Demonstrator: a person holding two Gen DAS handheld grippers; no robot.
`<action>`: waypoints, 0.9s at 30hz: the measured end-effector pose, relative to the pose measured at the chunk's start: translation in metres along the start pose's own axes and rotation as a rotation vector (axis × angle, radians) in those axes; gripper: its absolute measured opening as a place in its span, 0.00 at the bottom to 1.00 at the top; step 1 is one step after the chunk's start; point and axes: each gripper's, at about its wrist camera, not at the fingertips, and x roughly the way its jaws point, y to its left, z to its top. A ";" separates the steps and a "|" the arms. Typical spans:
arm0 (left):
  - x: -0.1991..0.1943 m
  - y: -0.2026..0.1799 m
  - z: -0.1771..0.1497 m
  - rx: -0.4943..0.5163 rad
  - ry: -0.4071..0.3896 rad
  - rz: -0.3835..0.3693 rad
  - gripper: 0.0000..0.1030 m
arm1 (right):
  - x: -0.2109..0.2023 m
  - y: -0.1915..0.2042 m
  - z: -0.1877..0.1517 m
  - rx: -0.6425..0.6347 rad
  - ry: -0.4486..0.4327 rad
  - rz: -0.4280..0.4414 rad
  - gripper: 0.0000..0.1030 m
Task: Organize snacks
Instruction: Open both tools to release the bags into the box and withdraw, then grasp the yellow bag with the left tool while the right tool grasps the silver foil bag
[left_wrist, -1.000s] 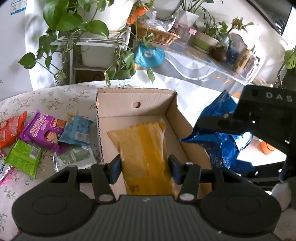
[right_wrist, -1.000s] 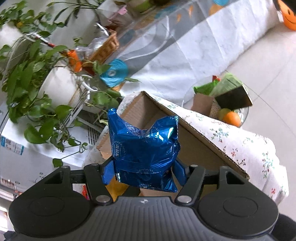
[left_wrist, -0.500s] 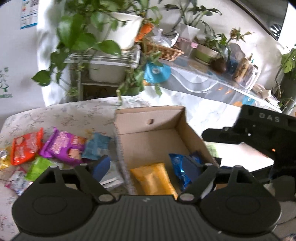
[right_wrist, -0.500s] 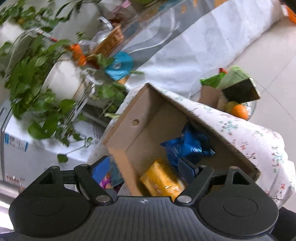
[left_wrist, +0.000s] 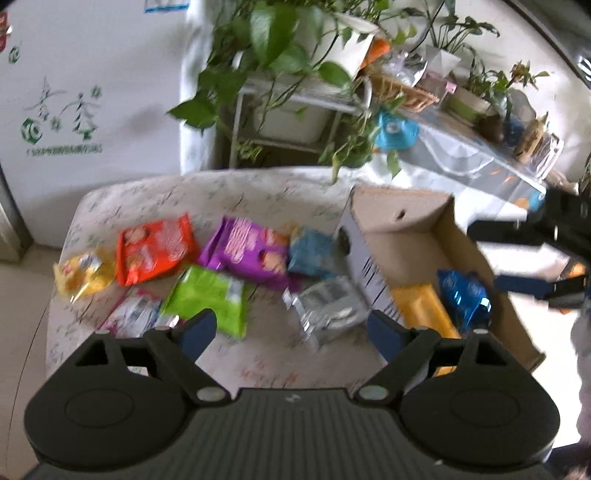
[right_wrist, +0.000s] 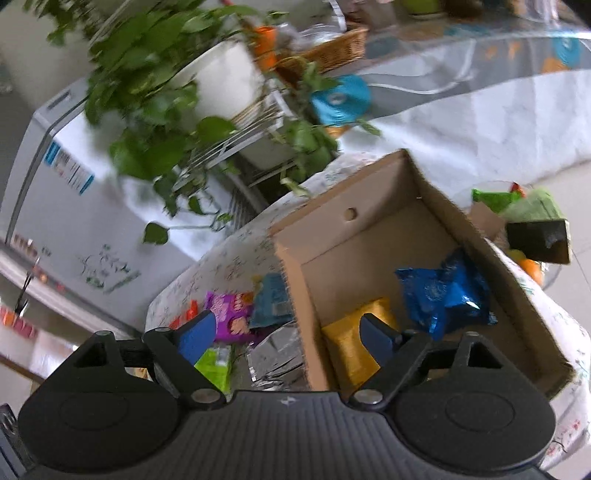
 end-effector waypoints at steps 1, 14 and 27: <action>0.000 0.003 -0.006 0.002 0.012 -0.002 0.87 | 0.002 0.003 -0.001 -0.012 0.008 0.013 0.87; 0.025 -0.006 -0.082 0.146 0.130 -0.014 0.87 | 0.023 0.025 -0.017 -0.051 0.101 0.114 0.87; 0.045 -0.002 -0.105 0.191 0.119 0.041 0.85 | 0.061 0.037 -0.041 0.071 0.242 0.094 0.87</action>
